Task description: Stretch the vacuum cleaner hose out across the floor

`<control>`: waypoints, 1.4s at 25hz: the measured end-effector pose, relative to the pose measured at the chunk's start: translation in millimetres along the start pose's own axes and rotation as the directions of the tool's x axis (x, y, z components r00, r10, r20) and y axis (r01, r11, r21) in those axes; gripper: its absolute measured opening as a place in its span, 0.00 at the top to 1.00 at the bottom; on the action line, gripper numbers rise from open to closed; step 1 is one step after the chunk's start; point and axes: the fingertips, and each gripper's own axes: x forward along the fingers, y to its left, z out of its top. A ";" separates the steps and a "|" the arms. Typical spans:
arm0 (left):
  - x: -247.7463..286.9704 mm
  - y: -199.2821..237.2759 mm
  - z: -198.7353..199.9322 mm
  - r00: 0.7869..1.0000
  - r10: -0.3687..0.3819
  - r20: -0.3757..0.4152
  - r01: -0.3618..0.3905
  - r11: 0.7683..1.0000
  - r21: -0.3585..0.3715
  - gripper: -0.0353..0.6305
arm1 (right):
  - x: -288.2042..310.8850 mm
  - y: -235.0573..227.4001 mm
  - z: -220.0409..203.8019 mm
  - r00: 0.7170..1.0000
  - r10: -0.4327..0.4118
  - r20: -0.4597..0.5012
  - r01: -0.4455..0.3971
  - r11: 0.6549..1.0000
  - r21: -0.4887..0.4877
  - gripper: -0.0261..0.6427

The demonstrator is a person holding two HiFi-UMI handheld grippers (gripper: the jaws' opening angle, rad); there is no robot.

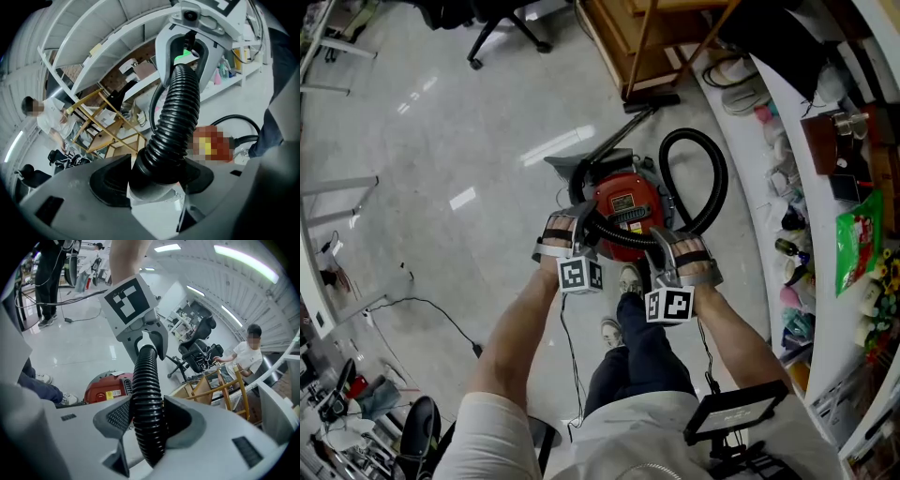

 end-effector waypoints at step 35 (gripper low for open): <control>-60.7 63.4 259.7 0.936 -0.163 0.311 0.134 0.985 0.113 0.56 | -222.4 -113.8 -83.1 0.958 -0.203 -0.202 0.268 0.883 0.384 0.69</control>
